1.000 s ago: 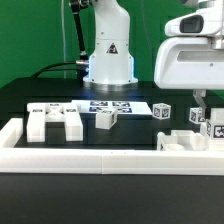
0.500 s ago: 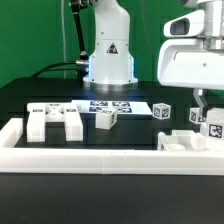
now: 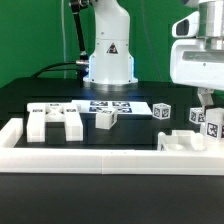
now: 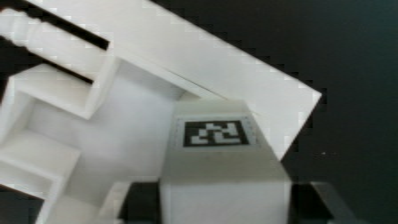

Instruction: Assemble chair

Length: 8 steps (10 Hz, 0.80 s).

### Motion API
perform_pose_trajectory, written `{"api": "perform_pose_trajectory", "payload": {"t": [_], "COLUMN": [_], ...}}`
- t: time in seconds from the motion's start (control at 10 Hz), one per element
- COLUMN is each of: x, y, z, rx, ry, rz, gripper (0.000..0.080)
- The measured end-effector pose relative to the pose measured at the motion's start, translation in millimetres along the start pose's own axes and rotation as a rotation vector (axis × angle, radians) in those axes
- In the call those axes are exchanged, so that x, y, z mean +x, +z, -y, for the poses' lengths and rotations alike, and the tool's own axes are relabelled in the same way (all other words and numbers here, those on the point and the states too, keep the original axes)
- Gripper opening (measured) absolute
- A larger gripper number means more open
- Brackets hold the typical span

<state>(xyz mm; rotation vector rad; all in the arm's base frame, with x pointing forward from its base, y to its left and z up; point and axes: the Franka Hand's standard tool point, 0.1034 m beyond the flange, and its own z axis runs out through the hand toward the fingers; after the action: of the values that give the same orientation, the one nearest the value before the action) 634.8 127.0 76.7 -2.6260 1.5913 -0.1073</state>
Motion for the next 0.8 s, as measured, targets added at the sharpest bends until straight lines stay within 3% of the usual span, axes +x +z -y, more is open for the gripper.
{"api": "perform_pose_trajectory", "payload": {"t": [0.3,0.4,0.5,0.8], "x": [0.0,0.1,-1.2,-8.5], "y": [-0.4,-1.6,-2.4,-1.4], "z": [0.3,1.0,1.7,3.0], "rx": [0.001,0.002,0.003,0.004], "ry": [-0.062,-0.135,-0.227,-0.561], "rz": [0.000,-0.003,-0.002,-0.003], "gripper": [0.0331,0.0499,0.0616,0.0648]}}
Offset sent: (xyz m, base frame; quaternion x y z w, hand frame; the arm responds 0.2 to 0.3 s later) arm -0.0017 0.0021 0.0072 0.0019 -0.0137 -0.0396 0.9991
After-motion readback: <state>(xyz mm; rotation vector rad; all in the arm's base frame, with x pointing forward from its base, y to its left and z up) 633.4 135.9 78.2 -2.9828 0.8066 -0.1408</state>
